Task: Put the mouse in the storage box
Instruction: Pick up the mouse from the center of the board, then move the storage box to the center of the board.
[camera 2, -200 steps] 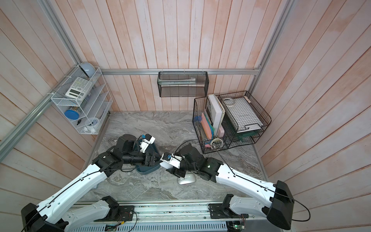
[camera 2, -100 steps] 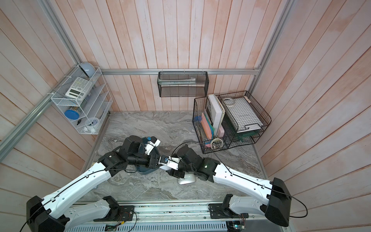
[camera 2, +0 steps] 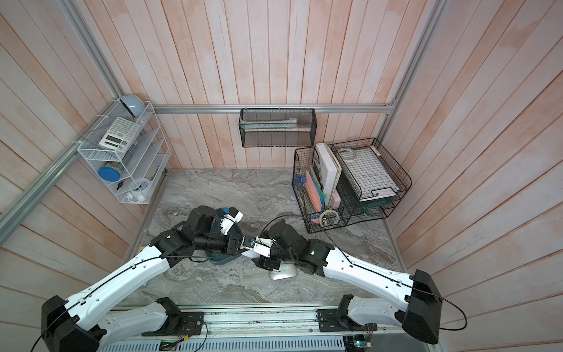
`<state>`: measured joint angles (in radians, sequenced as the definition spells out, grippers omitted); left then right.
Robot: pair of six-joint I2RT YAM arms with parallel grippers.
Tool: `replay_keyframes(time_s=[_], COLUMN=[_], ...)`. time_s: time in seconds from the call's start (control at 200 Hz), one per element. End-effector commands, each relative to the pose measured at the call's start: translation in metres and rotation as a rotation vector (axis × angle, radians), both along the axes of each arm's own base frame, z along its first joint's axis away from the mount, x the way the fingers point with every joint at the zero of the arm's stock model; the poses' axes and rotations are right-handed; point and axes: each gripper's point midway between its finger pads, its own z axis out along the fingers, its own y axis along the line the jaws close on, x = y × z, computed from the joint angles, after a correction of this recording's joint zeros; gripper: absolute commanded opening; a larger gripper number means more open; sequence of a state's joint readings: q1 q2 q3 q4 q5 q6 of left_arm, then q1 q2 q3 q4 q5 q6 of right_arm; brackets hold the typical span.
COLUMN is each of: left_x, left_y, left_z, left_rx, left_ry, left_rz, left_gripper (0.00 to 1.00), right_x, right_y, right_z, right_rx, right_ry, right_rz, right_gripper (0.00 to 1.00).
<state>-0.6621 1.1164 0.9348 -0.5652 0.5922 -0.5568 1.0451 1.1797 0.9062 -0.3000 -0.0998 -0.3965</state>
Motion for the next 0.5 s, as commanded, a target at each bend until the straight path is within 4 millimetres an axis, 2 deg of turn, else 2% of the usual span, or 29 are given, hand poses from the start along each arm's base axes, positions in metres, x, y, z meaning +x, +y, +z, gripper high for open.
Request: replay_keyframes(time_s=[0.0, 0.205, 0.375, 0.495], left_x=[0.001, 0.007, 0.015, 0.026], left_y=[0.006, 0.013, 0.022, 0.038], left_z=[-0.001, -0.001, -0.001, -0.004], left_rx=[0.028, 0.045, 0.054, 0.084], left_ry=[-0.039, -0.054, -0.053, -0.062], left_rz=[0.010, 0.050, 0.091, 0.169], left_gripper=[0.00, 0.00, 0.00, 0.00], right_x=[0.004, 0.008, 0.006, 0.006], right_y=[0.002, -0.003, -0.006, -0.008], right_z=[0.018, 0.021, 0.022, 0.023], right_rx=[0.054, 0.067, 0.077, 0.081], right_ry=[-0.036, -0.060, -0.071, -0.072], right_rz=[-0.022, -0.054, -0.052, -0.055], right_gripper=[0.84, 0.95, 0.96, 0.96])
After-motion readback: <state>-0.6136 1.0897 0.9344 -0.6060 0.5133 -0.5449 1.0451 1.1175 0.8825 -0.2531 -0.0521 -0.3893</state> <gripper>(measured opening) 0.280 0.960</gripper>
